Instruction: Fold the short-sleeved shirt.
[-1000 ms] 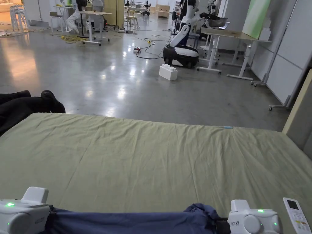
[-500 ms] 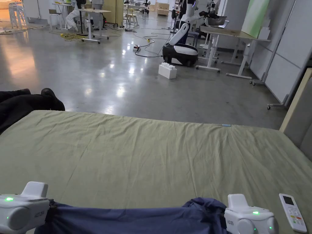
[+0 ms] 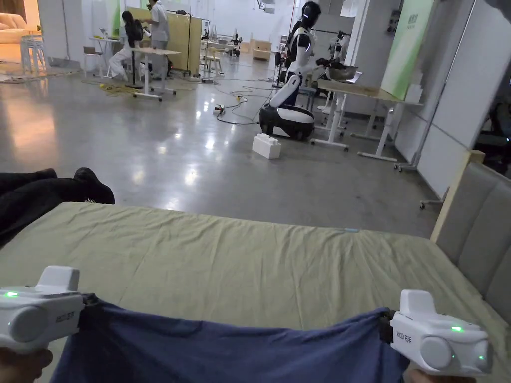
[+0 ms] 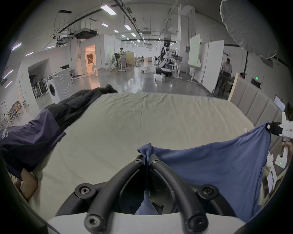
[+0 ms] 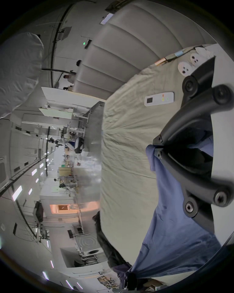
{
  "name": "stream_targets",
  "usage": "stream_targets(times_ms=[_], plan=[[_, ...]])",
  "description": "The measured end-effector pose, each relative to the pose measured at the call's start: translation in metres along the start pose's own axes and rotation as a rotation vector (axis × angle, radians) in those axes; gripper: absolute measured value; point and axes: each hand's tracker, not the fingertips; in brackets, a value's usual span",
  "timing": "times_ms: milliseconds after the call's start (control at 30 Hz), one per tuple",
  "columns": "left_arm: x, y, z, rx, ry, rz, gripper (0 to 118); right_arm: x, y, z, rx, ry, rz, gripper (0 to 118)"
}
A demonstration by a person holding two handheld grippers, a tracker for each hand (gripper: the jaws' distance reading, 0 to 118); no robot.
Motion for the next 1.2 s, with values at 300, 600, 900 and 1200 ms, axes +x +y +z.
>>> stream_targets(times_ms=[300,600,900,1200], plan=[[-0.008,0.045,0.091,0.154,-0.014,0.022,4,0.009,0.060,0.099,0.181,-0.036,0.013,2],[-0.024,0.115,0.149,0.268,-0.018,0.063,4,0.017,0.137,0.161,0.323,-0.089,0.041,2],[-0.021,0.197,0.168,0.342,-0.003,0.040,3,0.016,0.214,0.169,0.412,-0.130,0.066,2],[-0.026,0.272,0.167,0.417,0.032,0.019,4,0.013,0.281,0.154,0.479,-0.191,0.071,2]])
